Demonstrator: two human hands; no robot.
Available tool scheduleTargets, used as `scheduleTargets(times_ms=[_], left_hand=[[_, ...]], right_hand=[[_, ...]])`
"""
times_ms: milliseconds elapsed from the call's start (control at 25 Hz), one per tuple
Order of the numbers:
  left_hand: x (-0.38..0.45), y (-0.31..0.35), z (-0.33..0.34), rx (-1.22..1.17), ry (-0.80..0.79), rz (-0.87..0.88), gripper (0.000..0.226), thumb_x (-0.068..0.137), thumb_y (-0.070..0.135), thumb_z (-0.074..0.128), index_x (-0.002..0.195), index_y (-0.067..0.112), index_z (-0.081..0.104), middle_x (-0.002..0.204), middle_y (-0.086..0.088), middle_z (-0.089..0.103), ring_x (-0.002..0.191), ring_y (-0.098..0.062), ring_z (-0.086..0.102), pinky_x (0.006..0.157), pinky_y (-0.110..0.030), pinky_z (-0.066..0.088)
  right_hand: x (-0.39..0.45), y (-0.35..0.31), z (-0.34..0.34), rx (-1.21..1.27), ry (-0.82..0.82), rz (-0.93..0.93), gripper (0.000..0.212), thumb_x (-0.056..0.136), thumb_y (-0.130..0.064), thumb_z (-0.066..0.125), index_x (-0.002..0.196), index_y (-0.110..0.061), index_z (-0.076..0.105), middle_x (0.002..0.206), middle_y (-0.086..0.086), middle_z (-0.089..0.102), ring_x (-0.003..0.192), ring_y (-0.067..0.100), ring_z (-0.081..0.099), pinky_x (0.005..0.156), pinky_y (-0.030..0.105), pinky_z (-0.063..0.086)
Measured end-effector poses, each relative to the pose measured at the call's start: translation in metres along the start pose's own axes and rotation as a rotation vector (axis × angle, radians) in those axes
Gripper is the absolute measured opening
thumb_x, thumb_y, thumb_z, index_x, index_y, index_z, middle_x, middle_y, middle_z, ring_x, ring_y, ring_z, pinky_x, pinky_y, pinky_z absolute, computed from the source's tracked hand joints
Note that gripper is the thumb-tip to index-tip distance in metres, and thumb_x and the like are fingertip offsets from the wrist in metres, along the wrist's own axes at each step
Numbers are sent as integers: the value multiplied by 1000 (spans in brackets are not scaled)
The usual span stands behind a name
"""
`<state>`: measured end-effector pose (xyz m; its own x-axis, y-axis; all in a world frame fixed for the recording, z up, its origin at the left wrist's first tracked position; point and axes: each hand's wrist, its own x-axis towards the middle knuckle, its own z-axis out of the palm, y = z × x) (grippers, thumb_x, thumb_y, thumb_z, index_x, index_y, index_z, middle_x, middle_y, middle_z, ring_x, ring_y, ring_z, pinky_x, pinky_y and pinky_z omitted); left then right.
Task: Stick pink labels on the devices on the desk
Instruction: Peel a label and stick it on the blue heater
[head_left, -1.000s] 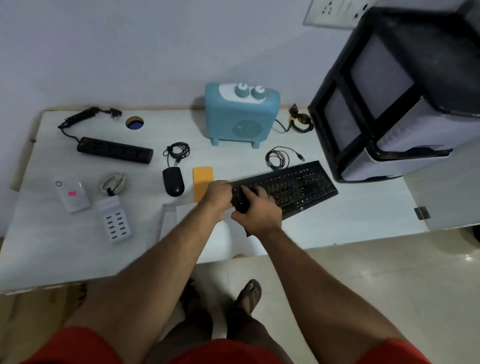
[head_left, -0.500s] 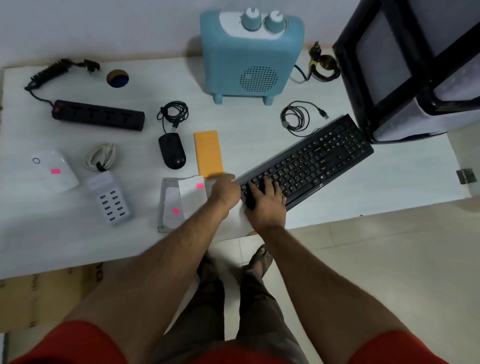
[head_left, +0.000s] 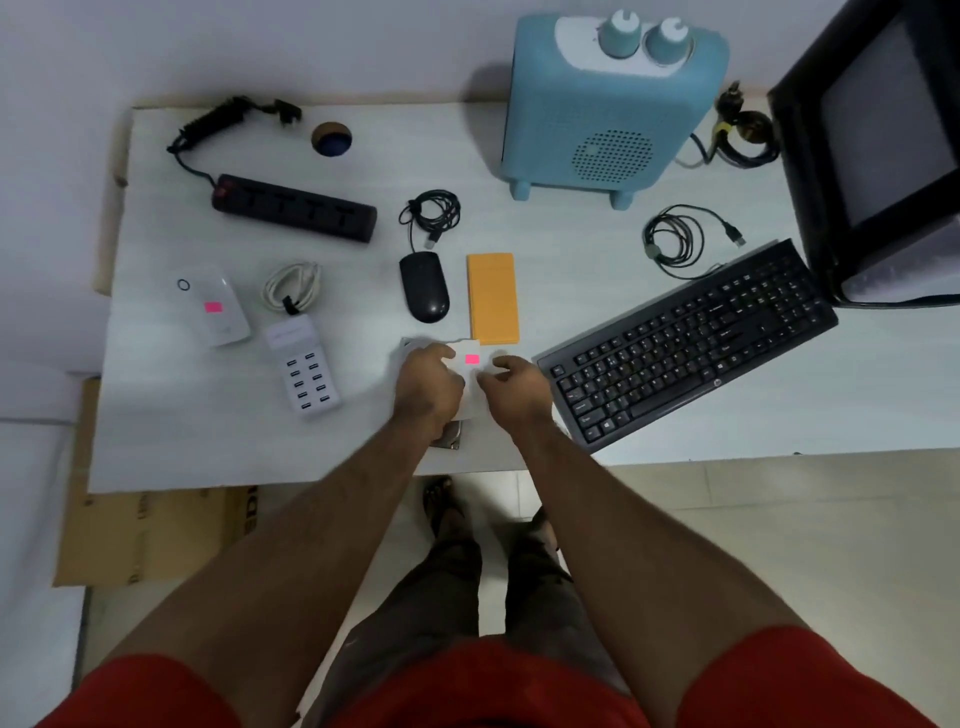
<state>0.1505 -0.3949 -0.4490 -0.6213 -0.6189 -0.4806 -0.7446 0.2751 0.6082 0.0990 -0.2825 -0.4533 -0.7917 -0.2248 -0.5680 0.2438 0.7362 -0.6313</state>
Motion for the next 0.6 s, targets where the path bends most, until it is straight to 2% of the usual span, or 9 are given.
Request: scheduleTargets(times_ms=[160, 280, 400, 480, 600], left_hand=[[8, -17, 4, 199, -102, 122, 43, 76, 5, 63, 117, 17, 58, 120, -11, 56, 103, -30, 57, 86, -42, 53], [3, -19, -1, 144, -86, 206, 42, 77, 5, 60, 118, 16, 59, 119, -11, 56, 103, -28, 57, 89, -41, 51], [-7, -11, -10, -1, -7, 330, 31, 84, 7, 59, 114, 13, 64, 110, -9, 62, 93, -22, 61, 86, -37, 51], [-14, -2, -16, -59, 23, 410, 25, 88, 9, 58, 112, 13, 66, 109, -7, 64, 92, -17, 60, 85, -34, 51], [-21, 12, -24, -119, 11, 442, 21, 90, 15, 62, 110, 12, 69, 107, -6, 66, 92, -18, 65, 86, -33, 53]], right_hand=[[14, -1, 22, 215, -21, 102, 14, 83, -20, 73, 96, -14, 75, 92, 4, 75, 92, 24, 69, 80, 35, 55], [10, 5, 23, 424, 1, 174, 6, 83, -12, 73, 81, -6, 75, 82, 12, 73, 77, 23, 65, 73, 40, 56], [-11, -4, 6, 650, -126, 197, 5, 88, -9, 72, 84, -11, 73, 77, 7, 67, 68, 19, 60, 63, 31, 54], [-23, -11, -4, 682, -173, 129, 7, 89, -7, 70, 88, -14, 71, 76, 4, 64, 65, 15, 59, 62, 29, 54], [-30, -21, -15, 658, -156, 36, 9, 89, -3, 68, 91, -12, 68, 83, 10, 69, 70, 18, 63, 64, 30, 55]])
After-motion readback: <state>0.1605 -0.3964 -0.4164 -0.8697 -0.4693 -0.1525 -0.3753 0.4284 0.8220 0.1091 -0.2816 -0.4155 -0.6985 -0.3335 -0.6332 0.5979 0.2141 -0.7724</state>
